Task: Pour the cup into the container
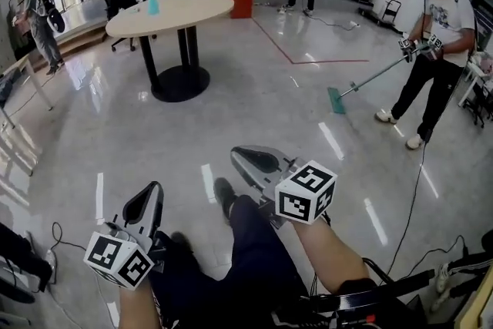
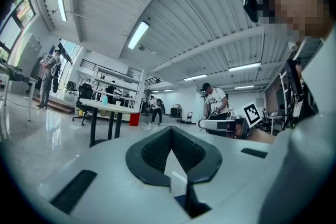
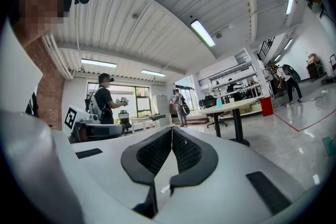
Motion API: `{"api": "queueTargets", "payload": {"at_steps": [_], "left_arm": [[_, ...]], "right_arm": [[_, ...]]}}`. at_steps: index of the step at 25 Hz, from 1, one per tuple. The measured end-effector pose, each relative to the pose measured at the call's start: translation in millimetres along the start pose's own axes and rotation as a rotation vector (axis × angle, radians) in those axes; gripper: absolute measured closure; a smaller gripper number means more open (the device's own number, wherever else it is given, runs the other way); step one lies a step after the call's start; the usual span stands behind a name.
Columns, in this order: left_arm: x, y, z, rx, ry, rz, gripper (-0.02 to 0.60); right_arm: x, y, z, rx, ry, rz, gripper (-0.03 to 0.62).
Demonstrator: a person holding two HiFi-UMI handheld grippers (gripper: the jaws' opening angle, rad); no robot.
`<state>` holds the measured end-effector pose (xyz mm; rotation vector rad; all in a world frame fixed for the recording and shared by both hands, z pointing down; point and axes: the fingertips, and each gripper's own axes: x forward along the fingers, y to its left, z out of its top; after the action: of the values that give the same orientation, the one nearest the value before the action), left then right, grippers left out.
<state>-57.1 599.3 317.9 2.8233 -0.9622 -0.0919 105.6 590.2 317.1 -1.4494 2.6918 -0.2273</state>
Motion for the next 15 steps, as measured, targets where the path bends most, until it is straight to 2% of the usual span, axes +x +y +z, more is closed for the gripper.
{"api": "queueTargets", "payload": {"at_steps": [7,12,15], "left_arm": [[0,3,14,0.007,-0.019,0.002,0.588],[2,18,15,0.003,-0.032,0.017,0.588],[3,17,13,0.005,-0.027,0.014,0.588]], "right_arm": [[-6,-2,19,-0.013,-0.025,-0.049,0.588],[6,0,15,-0.067,-0.009,-0.038,0.588],[7,2,12,-0.064,0.002,-0.033,0.589]]}}
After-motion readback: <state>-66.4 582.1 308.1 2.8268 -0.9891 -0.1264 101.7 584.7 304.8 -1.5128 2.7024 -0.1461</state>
